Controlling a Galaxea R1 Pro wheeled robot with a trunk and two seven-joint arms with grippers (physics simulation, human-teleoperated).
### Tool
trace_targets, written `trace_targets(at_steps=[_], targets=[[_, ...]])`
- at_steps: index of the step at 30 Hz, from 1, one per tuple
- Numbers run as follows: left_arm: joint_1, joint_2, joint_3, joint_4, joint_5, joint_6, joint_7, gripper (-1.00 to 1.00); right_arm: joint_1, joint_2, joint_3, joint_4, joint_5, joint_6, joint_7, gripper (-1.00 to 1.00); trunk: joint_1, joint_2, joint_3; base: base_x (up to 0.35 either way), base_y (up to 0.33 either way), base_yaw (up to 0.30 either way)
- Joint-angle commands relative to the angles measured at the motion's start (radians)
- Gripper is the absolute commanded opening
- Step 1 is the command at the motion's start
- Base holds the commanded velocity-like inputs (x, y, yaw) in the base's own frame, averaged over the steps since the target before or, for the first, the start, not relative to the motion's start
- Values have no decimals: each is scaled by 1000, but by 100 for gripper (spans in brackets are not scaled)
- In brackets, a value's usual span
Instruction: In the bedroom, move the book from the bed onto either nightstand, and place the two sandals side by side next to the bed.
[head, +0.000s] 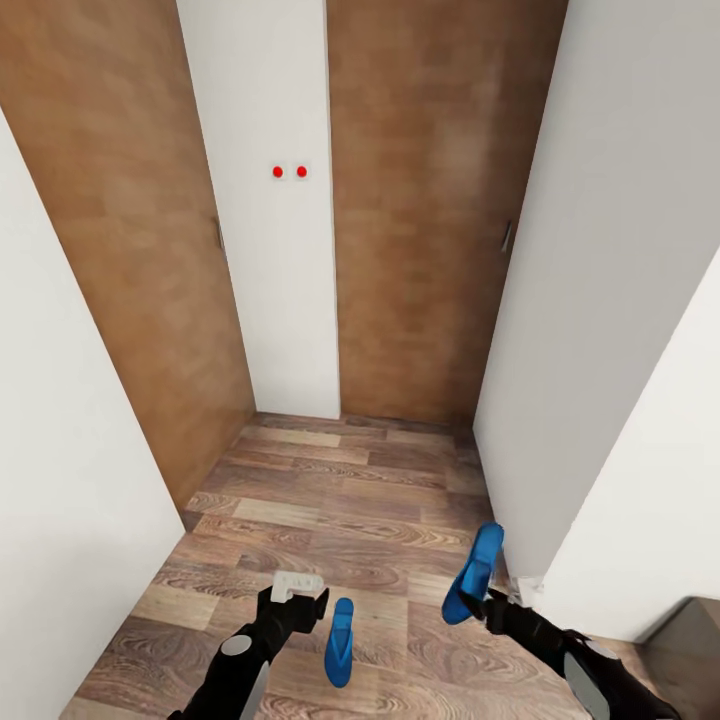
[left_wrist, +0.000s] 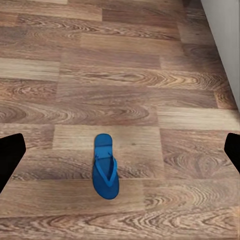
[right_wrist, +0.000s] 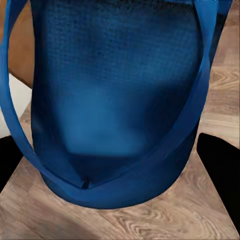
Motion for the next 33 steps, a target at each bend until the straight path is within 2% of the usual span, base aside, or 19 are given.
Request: trace_targets(at_steps=[1, 2, 5, 6, 8, 9, 10, 12, 14, 21, 29, 33], targets=[[0, 0, 0, -2, -7, 5, -5, 100, -1, -1, 9, -48, -2, 37, -15, -100, 4, -8, -4, 0, 0, 0], [0, 0, -6, -3, -7, 6, -5, 100, -2, -1, 9, -119, -2, 91, -52, -100, 8, -15, -7, 0, 0, 0], [0, -1, -21, -3, -6, 8, -6, 100, -4, 11, 10, -209, -1, 144, -163, -100, 15, -29, -14, 0, 0, 0], [0, -1, -24, -3, -5, 8, -6, 100, -4, 27, 10, -223, -1, 151, -191, -100, 15, -29, -14, 0, 0, 0], [0, -1, -29, -3, -5, 8, -5, 100, -6, 84, 10, -239, 7, 157, -248, -100, 15, -29, -14, 0, 0, 0], [0, -1, -30, -3, -5, 8, -5, 100, -6, 115, 10, -243, 34, 153, -287, -100, 15, -29, -14, 0, 0, 0], [0, -1, -31, -3, -5, 8, -5, 100, -6, 131, 10, -245, 61, 151, -316, -100, 15, -29, -14, 0, 0, 0], [0, -1, -31, -3, -4, 9, -5, 100, -6, 158, 10, -249, 117, 148, -367, -100, 23, -43, -20, 0, 0, 0], [0, -1, -31, -3, -4, 9, -5, 100, -7, 176, 10, -251, 152, 147, -393, -100, 31, -57, -26, 0, 0, 0], [0, -1, -32, -3, -2, 9, -6, 100, -8, 188, 10, -253, 179, 146, -410, -100, 58, -106, -48, 0, 0, 0], [0, -2, -35, -2, 0, 10, -6, 100, -8, 189, 7, -294, 181, 145, -417, -100, 58, -106, -48, 0, 0, 0], [0, -2, -36, -2, -1, 10, -6, 100, -8, 188, 6, -301, 181, 120, -485, -100, 58, -106, -48, 0, 0, 0]])
